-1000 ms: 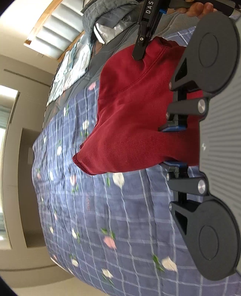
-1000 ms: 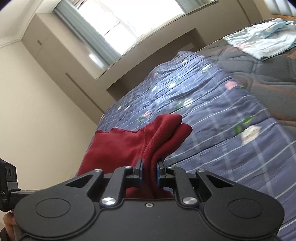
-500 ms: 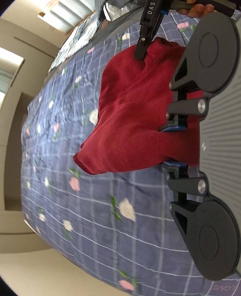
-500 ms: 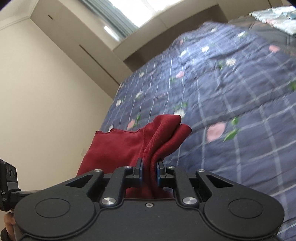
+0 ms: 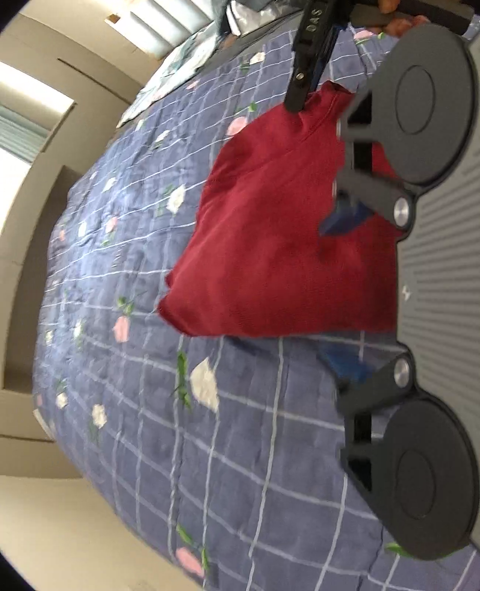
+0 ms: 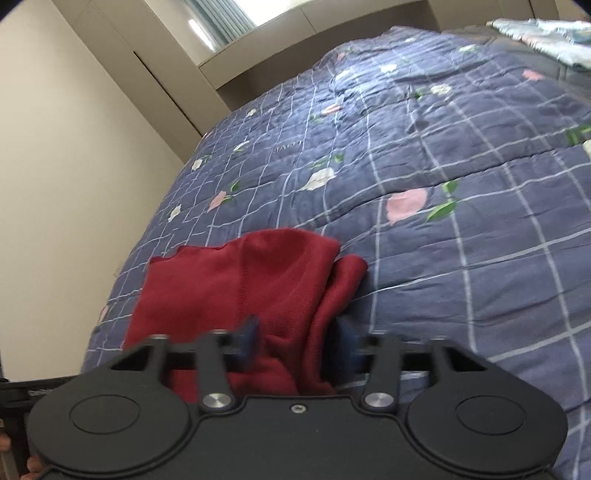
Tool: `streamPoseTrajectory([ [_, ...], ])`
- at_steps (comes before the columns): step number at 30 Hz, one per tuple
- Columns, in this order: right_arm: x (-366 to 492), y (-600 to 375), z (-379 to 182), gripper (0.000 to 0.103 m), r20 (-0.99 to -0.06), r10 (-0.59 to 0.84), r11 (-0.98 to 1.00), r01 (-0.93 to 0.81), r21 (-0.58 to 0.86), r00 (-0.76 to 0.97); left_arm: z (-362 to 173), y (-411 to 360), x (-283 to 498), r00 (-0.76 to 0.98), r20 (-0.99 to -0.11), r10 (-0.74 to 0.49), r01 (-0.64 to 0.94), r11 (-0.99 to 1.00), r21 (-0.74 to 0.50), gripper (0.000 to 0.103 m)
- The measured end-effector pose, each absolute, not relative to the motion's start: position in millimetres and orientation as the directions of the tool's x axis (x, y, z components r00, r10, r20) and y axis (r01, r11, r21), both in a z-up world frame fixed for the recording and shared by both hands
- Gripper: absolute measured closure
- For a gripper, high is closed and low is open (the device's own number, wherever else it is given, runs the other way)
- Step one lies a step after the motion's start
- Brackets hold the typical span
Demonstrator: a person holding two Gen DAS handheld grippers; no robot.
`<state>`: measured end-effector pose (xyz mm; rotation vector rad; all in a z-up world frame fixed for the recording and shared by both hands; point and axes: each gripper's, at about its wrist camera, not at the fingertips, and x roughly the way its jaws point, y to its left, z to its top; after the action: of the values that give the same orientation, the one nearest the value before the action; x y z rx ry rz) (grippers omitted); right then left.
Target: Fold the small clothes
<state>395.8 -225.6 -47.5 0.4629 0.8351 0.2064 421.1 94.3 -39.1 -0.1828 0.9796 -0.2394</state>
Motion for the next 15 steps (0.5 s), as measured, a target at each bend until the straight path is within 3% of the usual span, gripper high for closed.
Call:
streamPoseTrajectory([
  [2, 387.0, -223.3, -41.0, 0.037, -0.661, 0.338, 0.891, -0.003, 0.453, 0.67, -30.1, 94.3, 411.5, 0.566, -0.782, -0.261, 0.105, 0.964, -0.246, 0.016],
  [9, 329.9, -202.9, 8.1, 0.005, -0.554, 0.316, 0.916, -0.097, 0.389, 0.77, 13.7, 99.6, 353.1, 0.675, -0.713, -0.192, 0.072, 0.978, -0.196, 0.001],
  [15, 261.3, -187.3, 46.4, 0.001, -0.45, 0.259, 0.942, -0.121, 0.312, 0.854, 52.4, 104.7, 290.6, 0.75, -0.645, -0.146, 0.047, 0.985, -0.168, 0.0],
])
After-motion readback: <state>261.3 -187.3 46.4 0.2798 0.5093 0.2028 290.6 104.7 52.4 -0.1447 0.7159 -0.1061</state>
